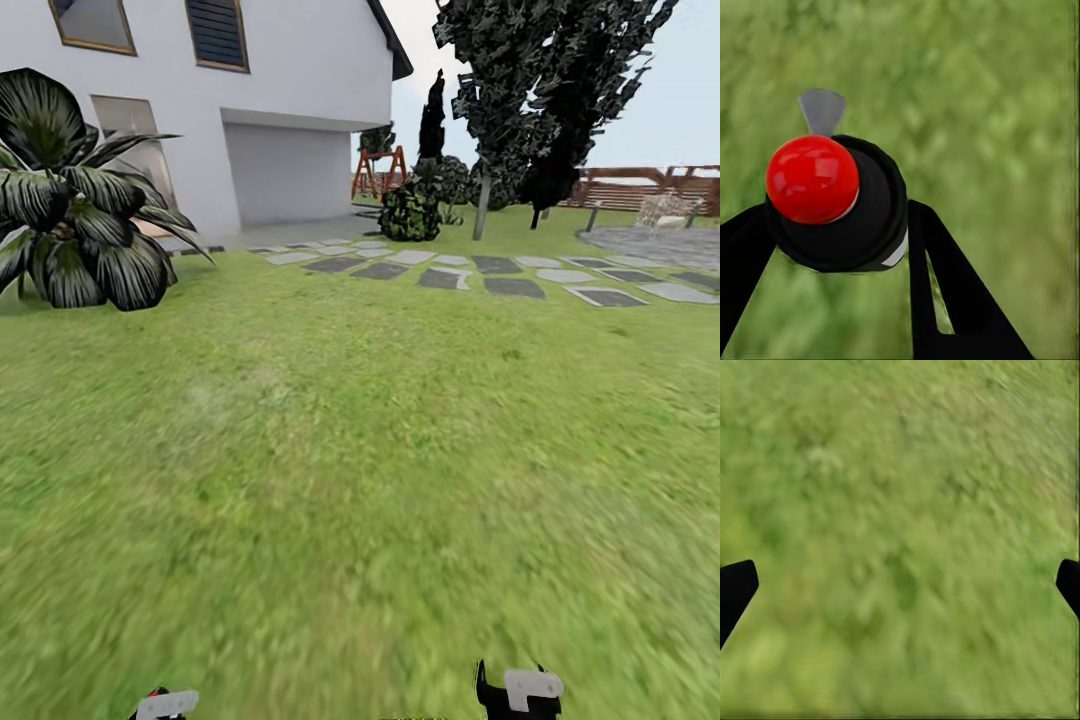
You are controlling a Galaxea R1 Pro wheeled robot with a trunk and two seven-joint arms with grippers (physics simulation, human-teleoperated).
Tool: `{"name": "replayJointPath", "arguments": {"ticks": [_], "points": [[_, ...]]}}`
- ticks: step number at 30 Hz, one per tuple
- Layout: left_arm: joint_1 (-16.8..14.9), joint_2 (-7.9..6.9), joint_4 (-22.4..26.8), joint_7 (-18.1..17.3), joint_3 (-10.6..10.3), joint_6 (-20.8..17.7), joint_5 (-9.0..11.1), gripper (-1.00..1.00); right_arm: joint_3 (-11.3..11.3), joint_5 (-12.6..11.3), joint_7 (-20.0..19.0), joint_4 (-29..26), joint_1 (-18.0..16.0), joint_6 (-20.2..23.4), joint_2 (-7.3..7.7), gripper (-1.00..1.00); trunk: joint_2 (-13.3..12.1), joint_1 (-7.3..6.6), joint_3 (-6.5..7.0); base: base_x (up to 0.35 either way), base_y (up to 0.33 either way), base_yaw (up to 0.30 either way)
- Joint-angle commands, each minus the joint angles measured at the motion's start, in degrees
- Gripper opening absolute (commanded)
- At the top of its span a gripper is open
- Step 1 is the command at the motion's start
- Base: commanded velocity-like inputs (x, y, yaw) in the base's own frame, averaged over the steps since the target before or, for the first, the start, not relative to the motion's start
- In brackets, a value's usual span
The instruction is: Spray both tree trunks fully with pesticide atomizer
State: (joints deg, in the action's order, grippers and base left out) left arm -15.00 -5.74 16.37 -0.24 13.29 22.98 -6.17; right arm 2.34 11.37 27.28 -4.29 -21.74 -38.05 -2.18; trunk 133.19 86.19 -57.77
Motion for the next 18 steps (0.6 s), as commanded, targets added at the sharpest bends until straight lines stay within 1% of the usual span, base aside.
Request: {"name": "replayJointPath", "arguments": {"ticks": [1, 14, 16, 18], "points": [[-0.03, 0.02, -0.02, -0.03, 0.42, 0.22, -0.60, -1.00, 0.21, 0.41, 0.59, 0.08, -0.05, 0.08, -0.01, 1.00, 0.02, -0.01, -0.07, 0.000, 0.000, -0.299], [-0.03, -0.08, 0.09, -0.03, 0.45, 0.17, -0.60, -1.00, 0.21, 0.41, 0.59, 0.08, -0.05, 0.08, -0.01, 1.00, 0.02, -0.01, -0.15, 0.001, -0.002, -0.299], [-0.03, -0.34, 0.09, 0.03, 0.57, 0.20, -0.60, -1.00, 0.21, 0.41, 0.59, 0.08, -0.05, 0.08, -0.01, 1.00, 0.02, -0.01, -0.15, 0.075, -0.111, -0.299], [-0.03, -0.44, 0.07, 0.05, 1.15, 0.21, -0.60, -1.00, 0.21, 0.41, 0.59, 0.08, -0.04, 0.08, -0.01, 1.00, 0.02, -0.01, -0.15, 0.132, -0.186, -0.299]]}}
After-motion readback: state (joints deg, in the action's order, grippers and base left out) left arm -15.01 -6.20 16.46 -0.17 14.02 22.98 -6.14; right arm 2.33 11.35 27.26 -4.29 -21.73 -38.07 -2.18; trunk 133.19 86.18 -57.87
